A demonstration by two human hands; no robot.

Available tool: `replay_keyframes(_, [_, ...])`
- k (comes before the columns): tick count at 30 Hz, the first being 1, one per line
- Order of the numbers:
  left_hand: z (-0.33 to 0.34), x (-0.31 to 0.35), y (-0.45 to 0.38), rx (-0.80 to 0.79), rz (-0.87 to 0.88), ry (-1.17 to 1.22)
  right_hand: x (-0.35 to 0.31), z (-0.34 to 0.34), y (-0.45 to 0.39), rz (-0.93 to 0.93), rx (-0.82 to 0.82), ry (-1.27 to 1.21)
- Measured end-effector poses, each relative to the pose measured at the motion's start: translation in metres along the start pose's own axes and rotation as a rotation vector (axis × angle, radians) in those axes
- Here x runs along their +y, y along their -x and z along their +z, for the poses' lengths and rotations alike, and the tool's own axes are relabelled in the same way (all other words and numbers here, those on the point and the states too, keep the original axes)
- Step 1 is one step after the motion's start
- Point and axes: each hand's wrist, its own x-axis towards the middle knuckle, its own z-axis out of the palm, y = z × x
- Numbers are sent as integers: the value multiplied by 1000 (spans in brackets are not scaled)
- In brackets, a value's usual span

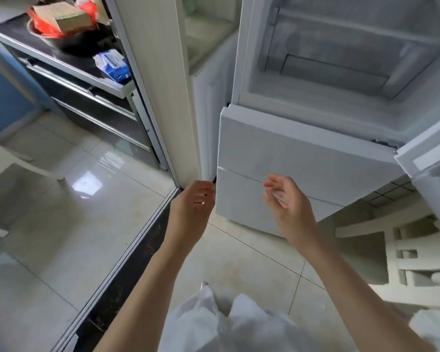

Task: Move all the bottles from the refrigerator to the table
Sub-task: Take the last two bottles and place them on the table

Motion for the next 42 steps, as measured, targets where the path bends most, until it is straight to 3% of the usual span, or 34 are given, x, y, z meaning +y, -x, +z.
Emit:
replay_keyframes(11, [49,74,-155,-215,230,7,-33,-40,-106,-50,293,51])
replay_keyframes(17, [98,134,-226,-215,391,56,-54,-88,-187,-150,434,64])
replay_keyframes(21, [129,189,-274,-131,471,86,-76,-125,-253,-200,535,46])
replay_keyframes(27, [176,264,-346,-68,436,300,-109,-176,-342,-279,554,21])
replay_keyframes(33, [204,317,-412,17,388,305,-144,-202,-420,-291,590,49])
replay_keyframes(42, [239,343,-508,173,228,339,-167,-219,-519,-150,511,43])
